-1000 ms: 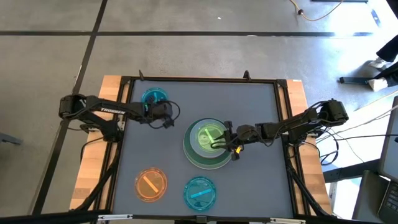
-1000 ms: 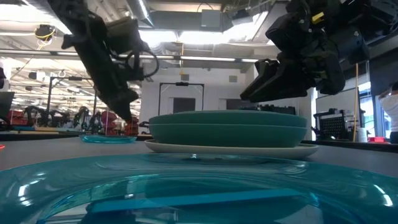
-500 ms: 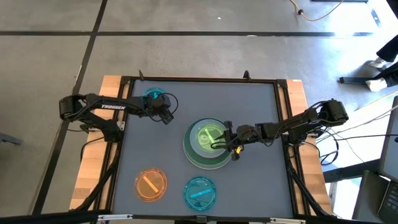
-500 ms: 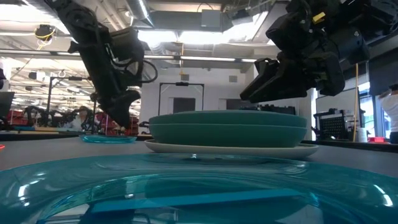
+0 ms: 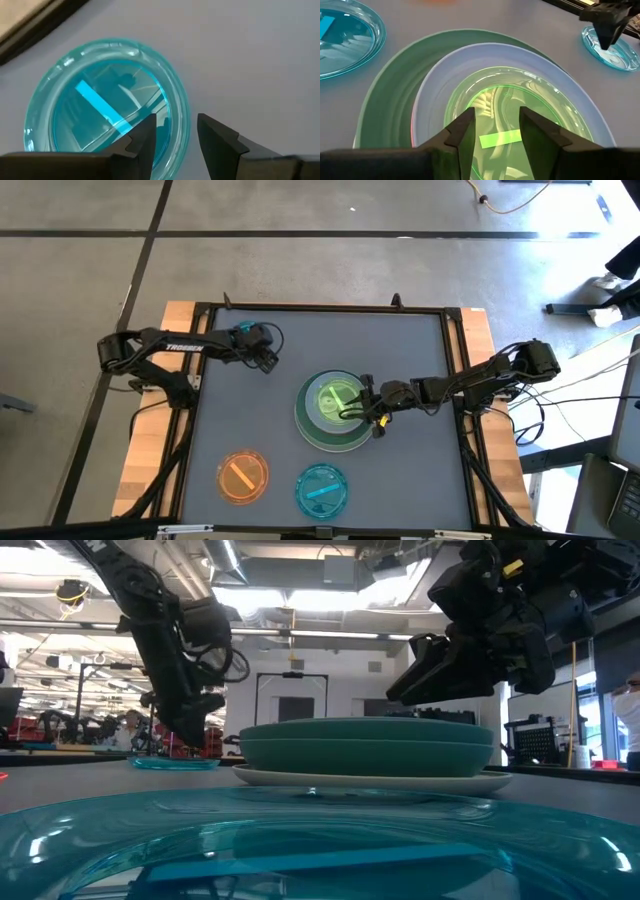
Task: Stack plastic plates
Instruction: Stack the top light blue on top of the light green plate, then stack the light orange plate on top of the light blue plate, then stack the light blue plate on top of the light orange plate
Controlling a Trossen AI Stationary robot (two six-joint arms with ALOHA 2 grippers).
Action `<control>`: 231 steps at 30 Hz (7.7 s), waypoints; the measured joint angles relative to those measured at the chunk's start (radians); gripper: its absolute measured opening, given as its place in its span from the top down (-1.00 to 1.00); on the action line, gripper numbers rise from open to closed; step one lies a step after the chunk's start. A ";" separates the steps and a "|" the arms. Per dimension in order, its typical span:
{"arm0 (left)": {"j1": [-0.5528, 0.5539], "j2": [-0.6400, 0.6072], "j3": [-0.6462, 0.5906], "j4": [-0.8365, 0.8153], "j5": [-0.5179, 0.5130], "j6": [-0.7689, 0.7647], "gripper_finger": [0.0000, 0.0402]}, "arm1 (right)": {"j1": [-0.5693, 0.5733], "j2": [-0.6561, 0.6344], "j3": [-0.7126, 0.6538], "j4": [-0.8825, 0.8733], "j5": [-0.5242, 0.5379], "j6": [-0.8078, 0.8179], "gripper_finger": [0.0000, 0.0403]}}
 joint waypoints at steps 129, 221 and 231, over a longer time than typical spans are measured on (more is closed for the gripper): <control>-0.960 0.073 0.067 -0.136 0.450 -0.427 0.43 | 0.000 -0.477 -0.001 -0.409 0.078 0.169 0.28; -0.500 0.258 0.214 0.580 0.135 0.182 0.47 | 0.000 -0.404 0.000 -0.386 0.098 0.161 0.28; -0.625 0.149 0.216 0.450 0.241 0.235 0.43 | 0.000 -0.405 0.000 -0.386 0.098 0.161 0.28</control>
